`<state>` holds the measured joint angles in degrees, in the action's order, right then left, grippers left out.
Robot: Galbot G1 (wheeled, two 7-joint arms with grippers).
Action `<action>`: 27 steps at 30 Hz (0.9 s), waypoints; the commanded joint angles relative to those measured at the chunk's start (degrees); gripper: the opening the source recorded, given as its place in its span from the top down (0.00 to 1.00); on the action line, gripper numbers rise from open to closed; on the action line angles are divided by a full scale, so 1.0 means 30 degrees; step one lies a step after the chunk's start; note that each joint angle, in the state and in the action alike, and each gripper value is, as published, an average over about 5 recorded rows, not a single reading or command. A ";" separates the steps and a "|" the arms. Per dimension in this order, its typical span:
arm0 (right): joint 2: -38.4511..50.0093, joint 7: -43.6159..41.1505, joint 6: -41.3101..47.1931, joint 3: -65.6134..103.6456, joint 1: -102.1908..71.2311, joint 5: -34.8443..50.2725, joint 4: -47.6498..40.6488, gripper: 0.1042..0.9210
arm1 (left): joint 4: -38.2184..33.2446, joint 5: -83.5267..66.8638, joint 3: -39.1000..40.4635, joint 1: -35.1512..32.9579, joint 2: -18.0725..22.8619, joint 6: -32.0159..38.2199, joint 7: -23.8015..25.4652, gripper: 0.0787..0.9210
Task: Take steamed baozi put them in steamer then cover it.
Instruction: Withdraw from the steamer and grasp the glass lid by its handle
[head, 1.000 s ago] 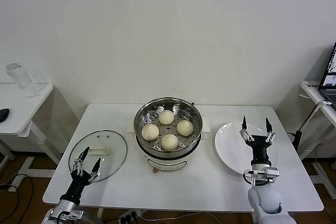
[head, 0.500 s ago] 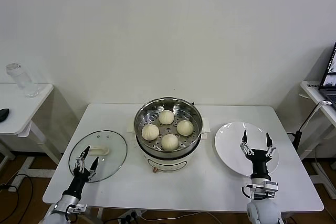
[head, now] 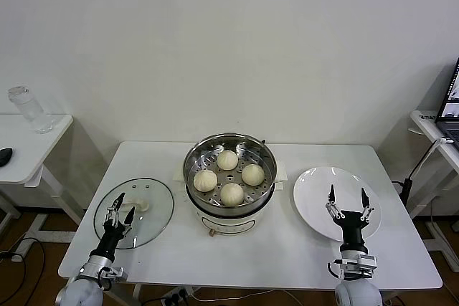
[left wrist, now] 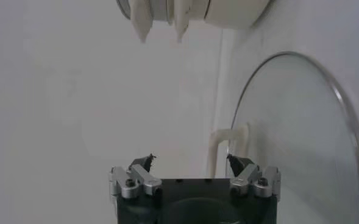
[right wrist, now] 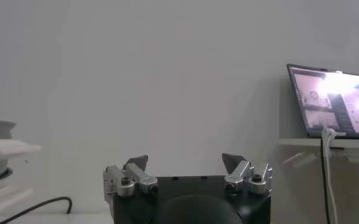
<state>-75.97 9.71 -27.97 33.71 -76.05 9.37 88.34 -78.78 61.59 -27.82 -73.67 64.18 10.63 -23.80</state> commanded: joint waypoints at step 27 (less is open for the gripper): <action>-0.0014 -0.0041 -0.0093 0.0282 -0.0129 -0.0511 0.0206 0.12 | 0.1989 0.0701 0.0955 0.2244 -0.0144 -0.1233 0.1060 0.23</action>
<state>-75.99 9.54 -28.38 34.52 -76.59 7.86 88.74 -73.82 63.41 -25.23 -67.51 63.79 7.39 -21.83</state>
